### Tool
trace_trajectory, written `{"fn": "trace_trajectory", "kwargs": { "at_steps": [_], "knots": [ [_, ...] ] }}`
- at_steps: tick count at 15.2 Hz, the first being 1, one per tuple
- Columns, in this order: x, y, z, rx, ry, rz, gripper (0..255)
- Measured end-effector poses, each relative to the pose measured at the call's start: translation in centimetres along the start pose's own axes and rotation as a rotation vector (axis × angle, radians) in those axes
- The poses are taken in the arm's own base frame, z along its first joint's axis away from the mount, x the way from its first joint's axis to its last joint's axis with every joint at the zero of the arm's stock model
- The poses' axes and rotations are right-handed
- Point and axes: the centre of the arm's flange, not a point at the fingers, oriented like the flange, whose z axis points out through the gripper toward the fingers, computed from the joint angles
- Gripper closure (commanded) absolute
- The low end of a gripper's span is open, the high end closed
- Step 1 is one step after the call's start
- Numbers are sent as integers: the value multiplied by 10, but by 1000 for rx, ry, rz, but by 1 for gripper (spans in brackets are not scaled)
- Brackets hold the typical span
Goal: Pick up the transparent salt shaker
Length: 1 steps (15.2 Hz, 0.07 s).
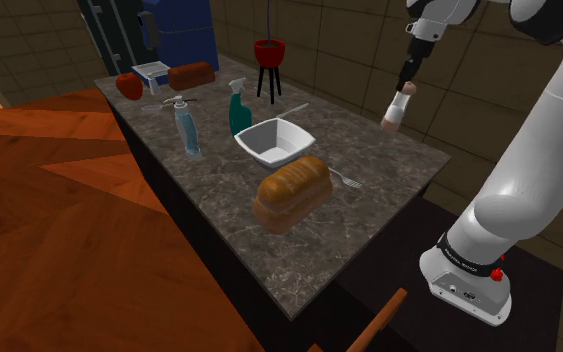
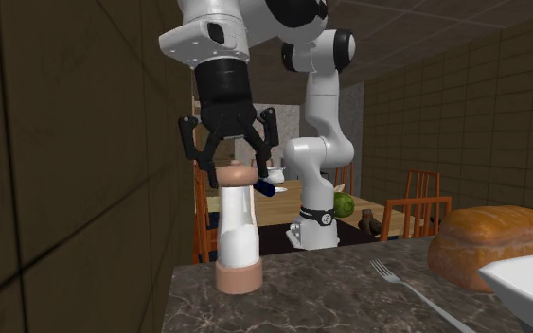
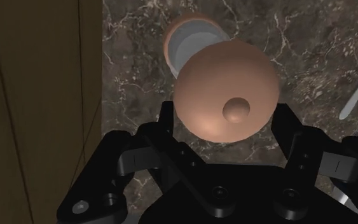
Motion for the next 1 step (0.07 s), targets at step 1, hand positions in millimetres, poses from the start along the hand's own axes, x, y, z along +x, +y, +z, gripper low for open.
{"fn": "trace_trajectory", "kwargs": {
  "at_steps": [1],
  "knots": [
    [0, 0, -2, 0, 0, 0, 255]
  ]
}}
